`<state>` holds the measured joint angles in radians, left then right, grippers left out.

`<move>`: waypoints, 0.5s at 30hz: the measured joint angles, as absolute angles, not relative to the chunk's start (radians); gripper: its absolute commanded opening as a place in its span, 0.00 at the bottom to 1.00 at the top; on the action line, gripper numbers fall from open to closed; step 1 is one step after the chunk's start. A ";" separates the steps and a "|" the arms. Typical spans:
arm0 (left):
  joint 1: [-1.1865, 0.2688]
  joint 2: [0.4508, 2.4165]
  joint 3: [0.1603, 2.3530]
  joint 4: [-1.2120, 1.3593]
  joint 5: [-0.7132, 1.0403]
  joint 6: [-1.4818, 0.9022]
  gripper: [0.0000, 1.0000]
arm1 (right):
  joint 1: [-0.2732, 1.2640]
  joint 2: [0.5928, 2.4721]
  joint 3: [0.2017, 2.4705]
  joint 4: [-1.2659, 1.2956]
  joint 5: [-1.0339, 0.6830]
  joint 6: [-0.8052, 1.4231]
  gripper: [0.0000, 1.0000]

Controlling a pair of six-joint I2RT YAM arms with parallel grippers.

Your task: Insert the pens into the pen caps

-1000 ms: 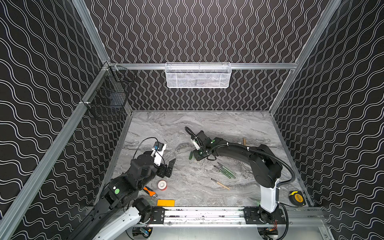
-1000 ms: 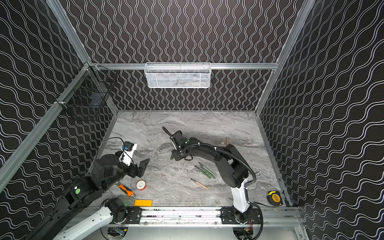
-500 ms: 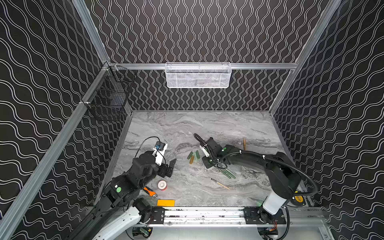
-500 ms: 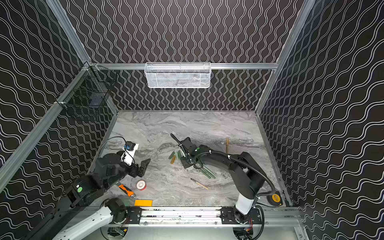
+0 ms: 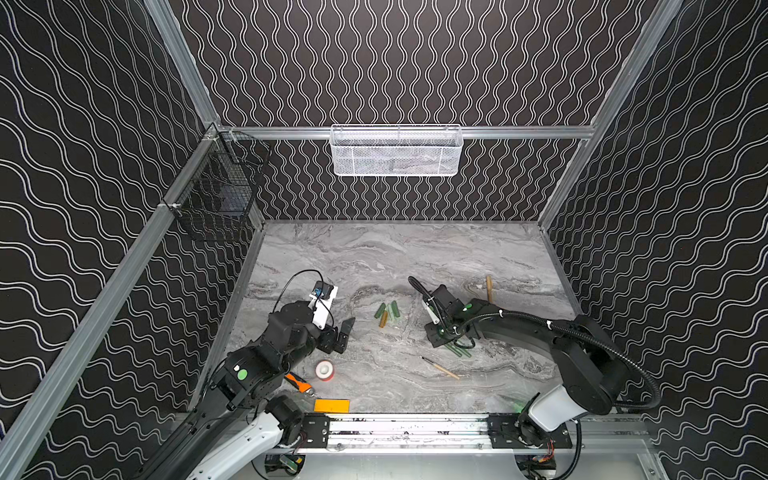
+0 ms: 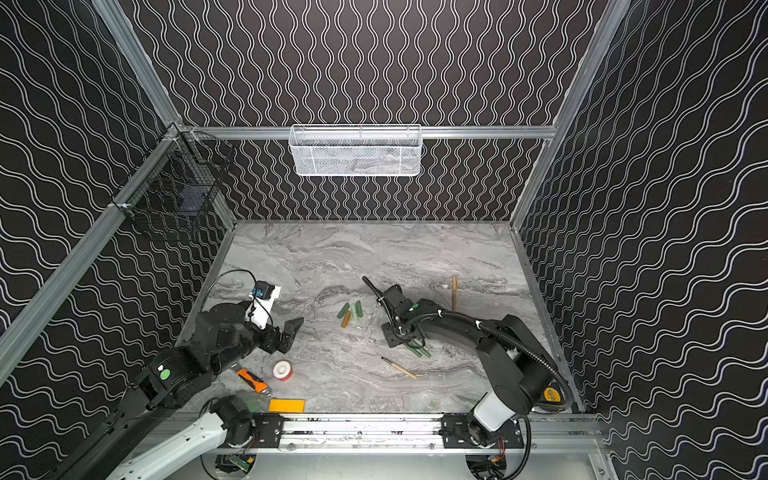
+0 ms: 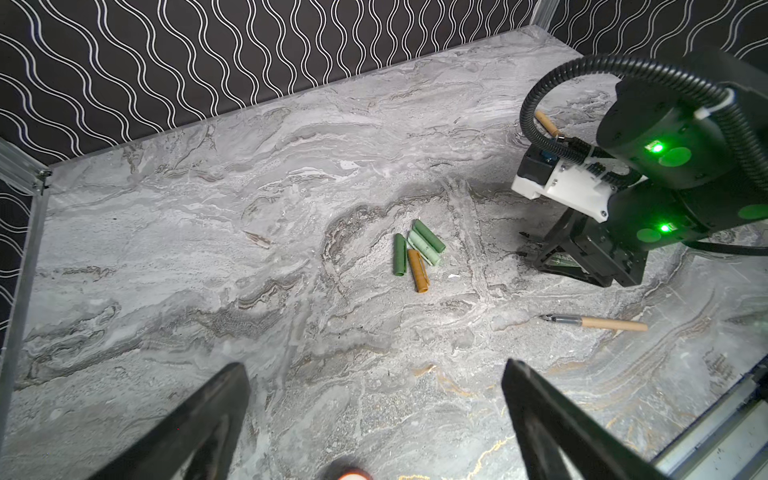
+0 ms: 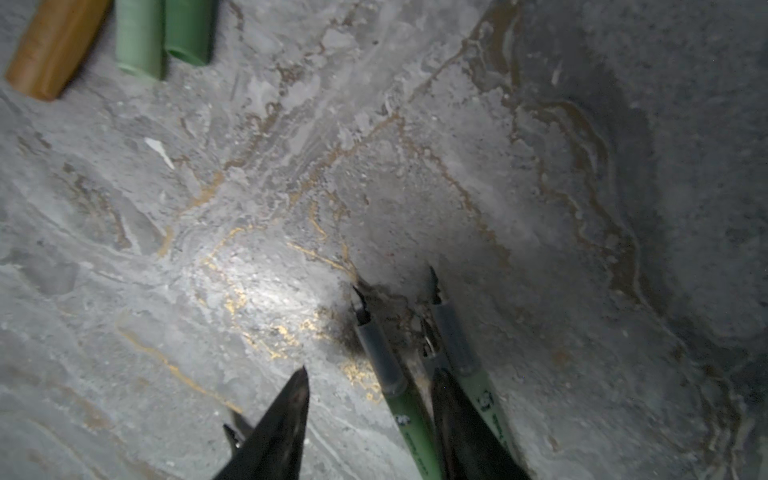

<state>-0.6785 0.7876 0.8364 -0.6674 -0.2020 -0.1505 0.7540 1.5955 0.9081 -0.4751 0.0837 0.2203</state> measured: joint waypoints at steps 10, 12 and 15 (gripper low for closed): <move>-0.669 0.789 0.836 -0.667 -0.184 -0.150 0.99 | 0.733 1.607 0.888 -0.505 0.059 0.225 0.46; -0.669 0.793 0.836 -0.667 -0.179 -0.150 0.99 | 0.726 1.615 0.888 -0.505 0.043 0.229 0.45; -0.668 0.797 0.836 -0.667 -0.179 -0.151 0.99 | 0.718 1.633 0.888 -0.511 0.043 0.243 0.40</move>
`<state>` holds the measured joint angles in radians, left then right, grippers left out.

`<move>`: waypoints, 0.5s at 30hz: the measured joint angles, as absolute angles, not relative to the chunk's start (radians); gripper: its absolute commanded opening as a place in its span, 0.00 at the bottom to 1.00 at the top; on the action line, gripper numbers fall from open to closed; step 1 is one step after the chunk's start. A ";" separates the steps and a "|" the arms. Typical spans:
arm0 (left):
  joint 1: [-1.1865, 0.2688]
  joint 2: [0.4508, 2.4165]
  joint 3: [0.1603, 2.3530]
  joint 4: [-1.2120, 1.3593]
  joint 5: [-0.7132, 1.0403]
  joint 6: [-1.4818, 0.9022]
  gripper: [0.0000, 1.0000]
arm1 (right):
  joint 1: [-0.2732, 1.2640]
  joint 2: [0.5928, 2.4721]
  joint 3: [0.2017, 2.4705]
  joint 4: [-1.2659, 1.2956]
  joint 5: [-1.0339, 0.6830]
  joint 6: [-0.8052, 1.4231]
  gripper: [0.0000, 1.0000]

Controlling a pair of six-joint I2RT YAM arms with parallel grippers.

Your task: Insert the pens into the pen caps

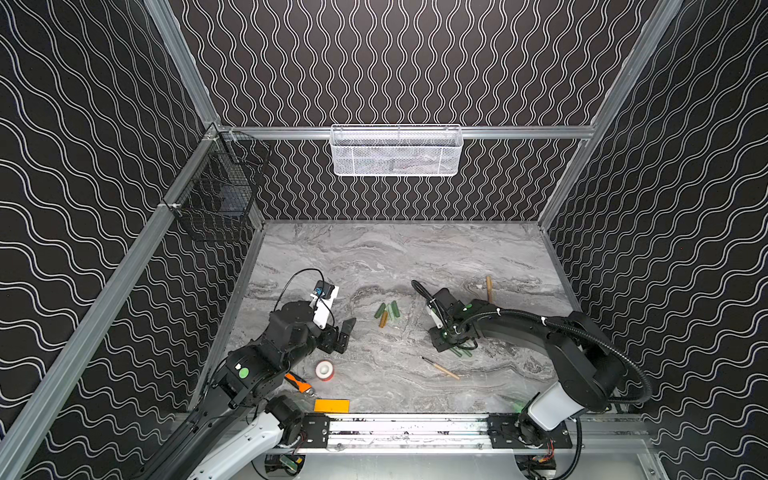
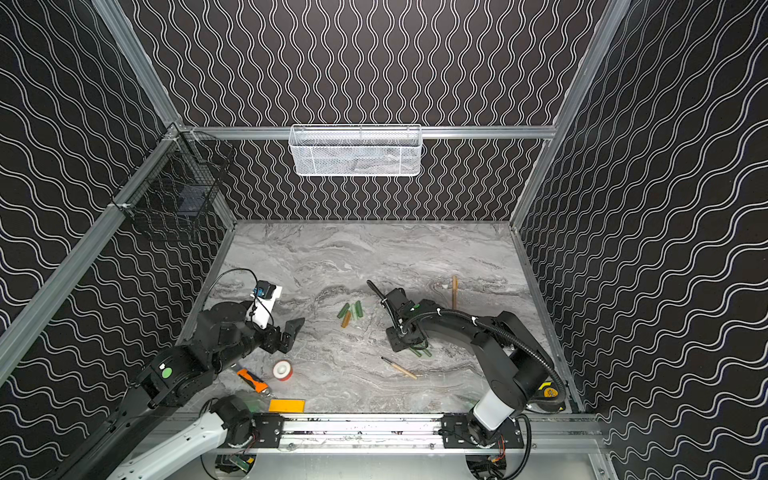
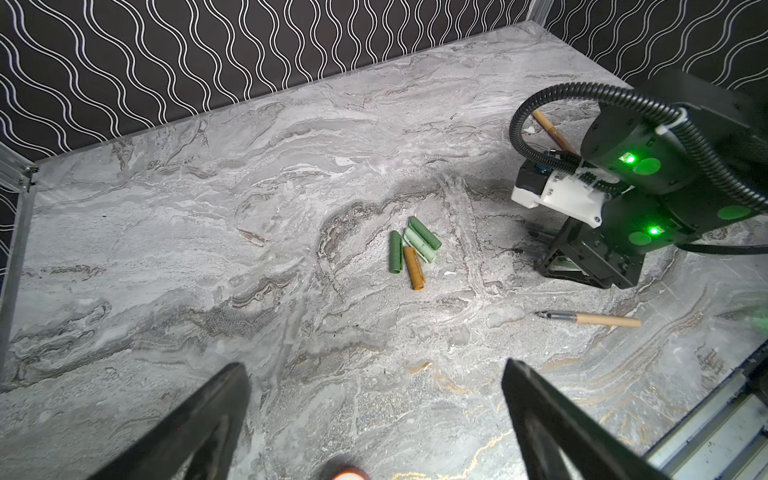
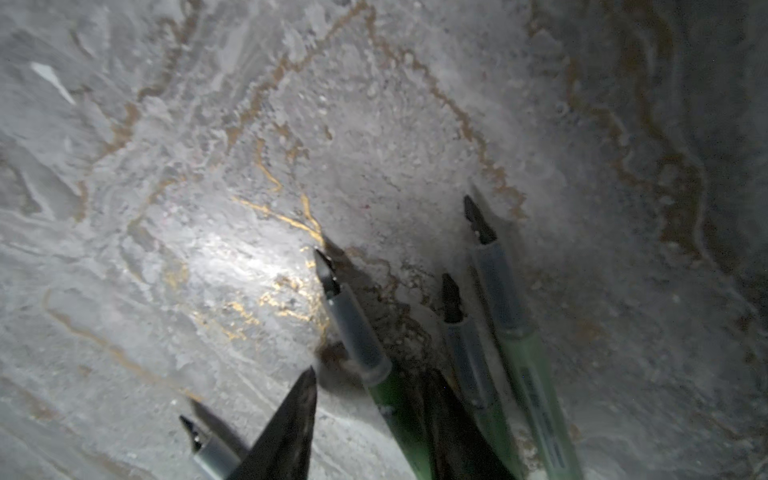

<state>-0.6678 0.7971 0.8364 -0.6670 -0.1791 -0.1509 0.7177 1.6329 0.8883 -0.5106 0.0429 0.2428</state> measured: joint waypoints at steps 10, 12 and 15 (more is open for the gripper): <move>-0.666 0.817 0.836 -0.665 -0.166 -0.151 0.99 | 0.723 1.635 0.889 -0.517 0.044 0.270 0.31; -0.666 0.830 0.836 -0.657 -0.148 -0.152 0.99 | 0.727 1.631 0.884 -0.517 0.043 0.279 0.31; -0.665 0.861 0.837 -0.627 -0.121 -0.162 0.99 | 0.736 1.622 0.872 -0.516 0.044 0.298 0.31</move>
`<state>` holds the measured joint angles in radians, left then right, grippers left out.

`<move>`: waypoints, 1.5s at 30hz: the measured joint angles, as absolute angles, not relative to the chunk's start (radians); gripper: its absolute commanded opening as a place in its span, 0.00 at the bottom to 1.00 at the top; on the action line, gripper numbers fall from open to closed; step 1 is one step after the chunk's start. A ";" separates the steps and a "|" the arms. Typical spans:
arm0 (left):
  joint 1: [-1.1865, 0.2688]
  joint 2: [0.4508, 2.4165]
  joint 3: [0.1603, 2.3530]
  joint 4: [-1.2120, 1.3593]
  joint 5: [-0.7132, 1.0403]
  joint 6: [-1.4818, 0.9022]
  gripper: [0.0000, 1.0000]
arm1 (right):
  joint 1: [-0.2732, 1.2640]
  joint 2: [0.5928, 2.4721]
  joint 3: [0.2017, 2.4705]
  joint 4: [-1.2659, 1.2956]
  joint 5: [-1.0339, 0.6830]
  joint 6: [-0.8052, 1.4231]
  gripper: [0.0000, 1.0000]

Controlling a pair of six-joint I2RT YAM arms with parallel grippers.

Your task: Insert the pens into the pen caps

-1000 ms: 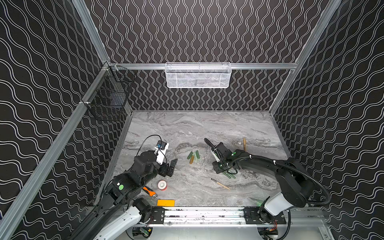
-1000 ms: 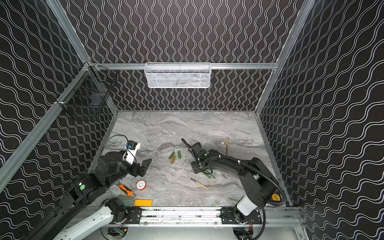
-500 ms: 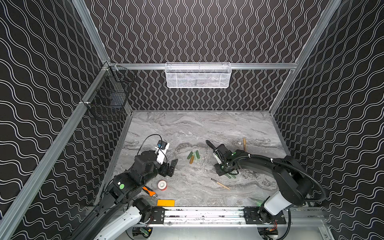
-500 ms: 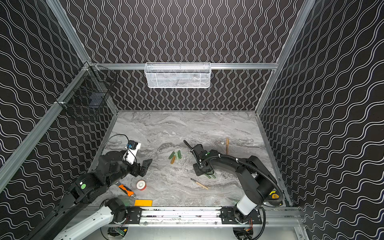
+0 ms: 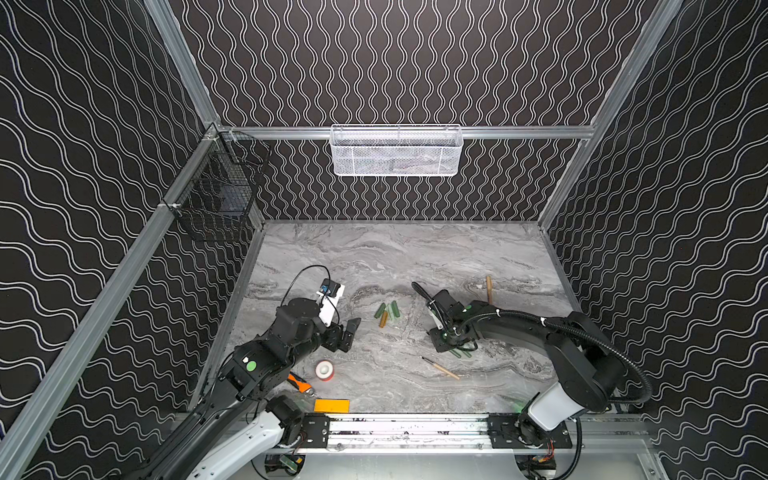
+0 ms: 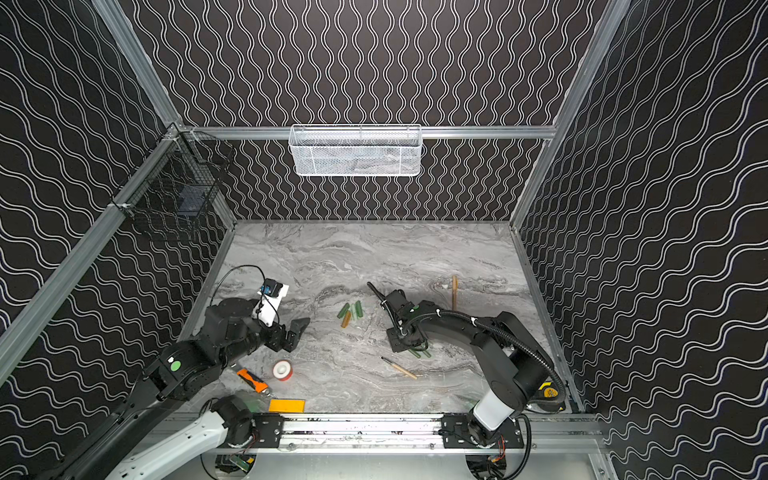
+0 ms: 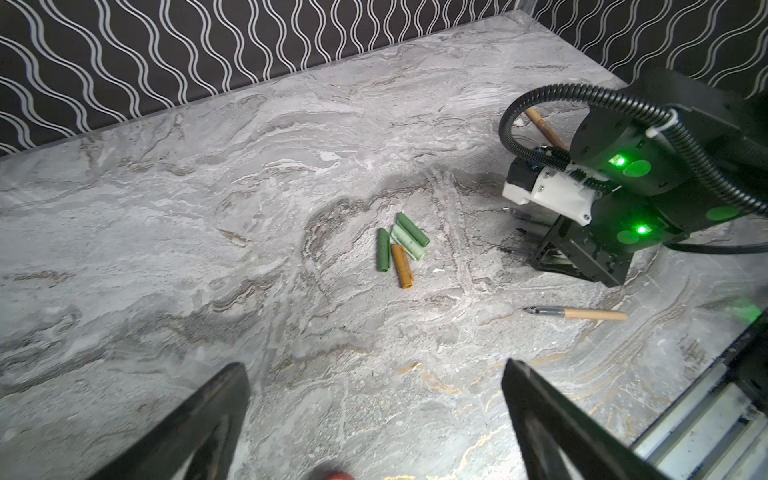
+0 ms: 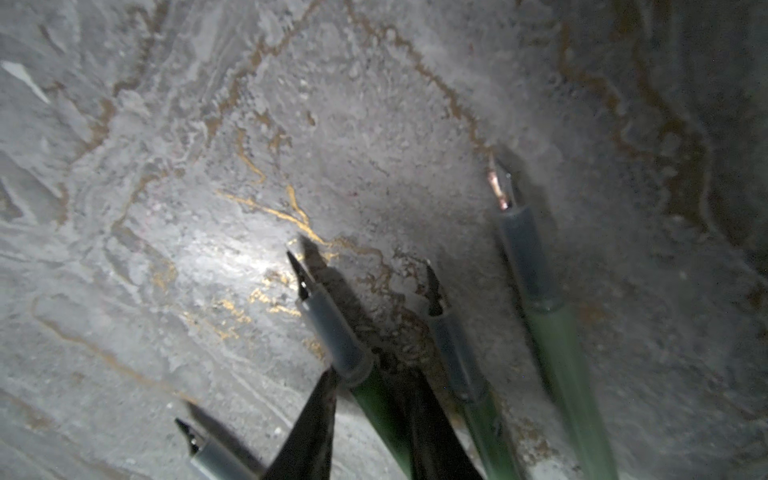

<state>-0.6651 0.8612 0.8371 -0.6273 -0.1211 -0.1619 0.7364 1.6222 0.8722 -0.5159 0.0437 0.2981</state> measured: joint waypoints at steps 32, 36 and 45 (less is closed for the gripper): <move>-0.665 1.417 0.854 -0.368 0.030 -0.367 0.85 | 0.851 1.510 0.810 -0.570 0.058 0.402 0.16; -0.665 1.509 0.881 -0.366 0.034 -0.382 0.78 | 0.850 1.440 0.810 -0.536 0.046 0.373 0.15; -0.664 1.725 0.976 -0.356 0.048 -0.390 0.53 | 0.842 1.307 0.784 -0.485 0.017 0.313 0.15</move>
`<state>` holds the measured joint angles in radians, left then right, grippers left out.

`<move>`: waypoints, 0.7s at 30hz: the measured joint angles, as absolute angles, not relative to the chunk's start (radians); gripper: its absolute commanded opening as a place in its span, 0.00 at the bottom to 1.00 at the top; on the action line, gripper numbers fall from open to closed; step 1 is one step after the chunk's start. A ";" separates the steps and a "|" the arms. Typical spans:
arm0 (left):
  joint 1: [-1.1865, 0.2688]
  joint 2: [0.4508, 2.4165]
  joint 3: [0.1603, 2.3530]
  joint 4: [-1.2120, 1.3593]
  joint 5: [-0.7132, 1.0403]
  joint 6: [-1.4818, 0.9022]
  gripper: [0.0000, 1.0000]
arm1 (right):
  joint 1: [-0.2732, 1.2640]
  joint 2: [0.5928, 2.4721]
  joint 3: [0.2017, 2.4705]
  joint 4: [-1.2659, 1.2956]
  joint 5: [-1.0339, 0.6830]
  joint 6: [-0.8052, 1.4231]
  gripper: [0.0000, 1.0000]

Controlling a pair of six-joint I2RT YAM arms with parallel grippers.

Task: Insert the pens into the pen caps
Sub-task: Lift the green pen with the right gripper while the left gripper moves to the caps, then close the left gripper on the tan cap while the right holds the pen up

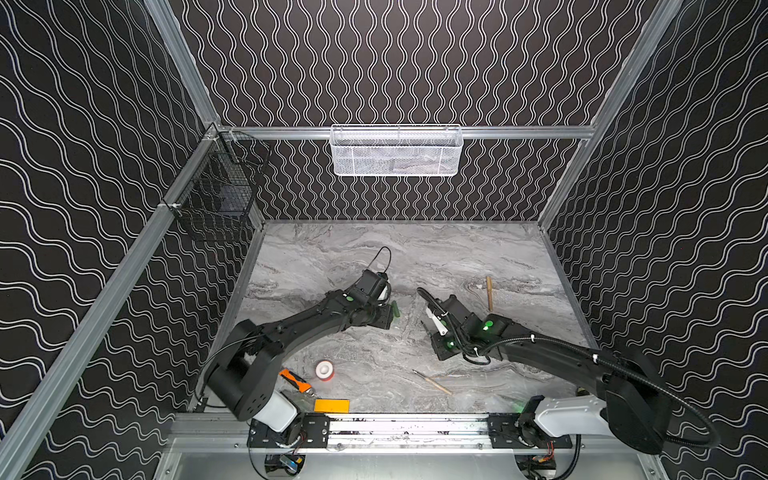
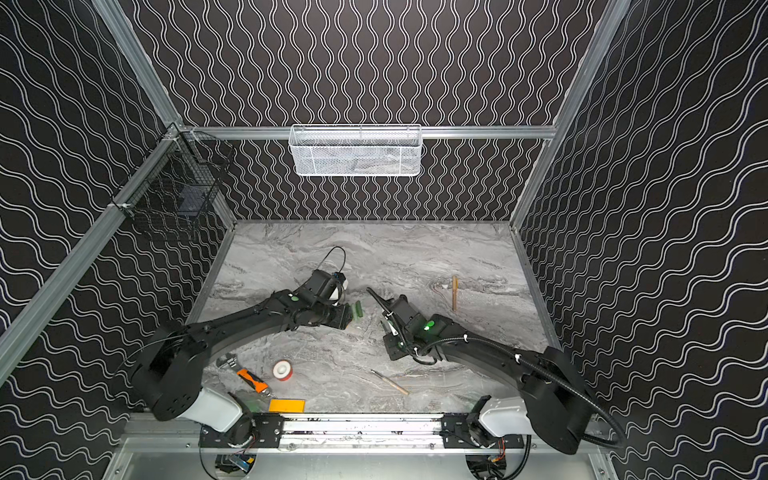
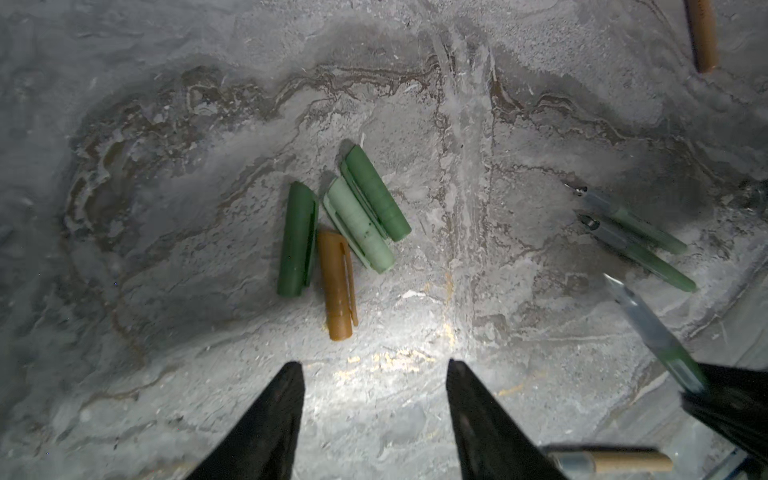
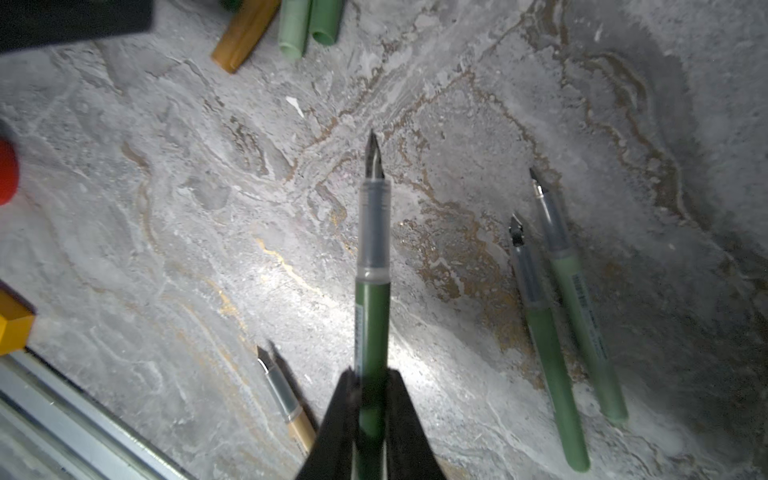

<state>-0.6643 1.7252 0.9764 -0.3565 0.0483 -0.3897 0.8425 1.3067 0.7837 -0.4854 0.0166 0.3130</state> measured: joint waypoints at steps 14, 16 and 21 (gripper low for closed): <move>-0.664 1.922 1.069 -0.383 -0.011 -0.389 0.36 | 0.842 1.096 0.720 -0.443 -0.085 0.242 0.16; -0.664 1.940 1.078 -0.386 -0.022 -0.389 0.34 | 0.842 1.086 0.719 -0.443 -0.088 0.241 0.16; -0.663 1.980 1.100 -0.391 -0.037 -0.385 0.32 | 0.842 1.055 0.714 -0.444 -0.091 0.234 0.16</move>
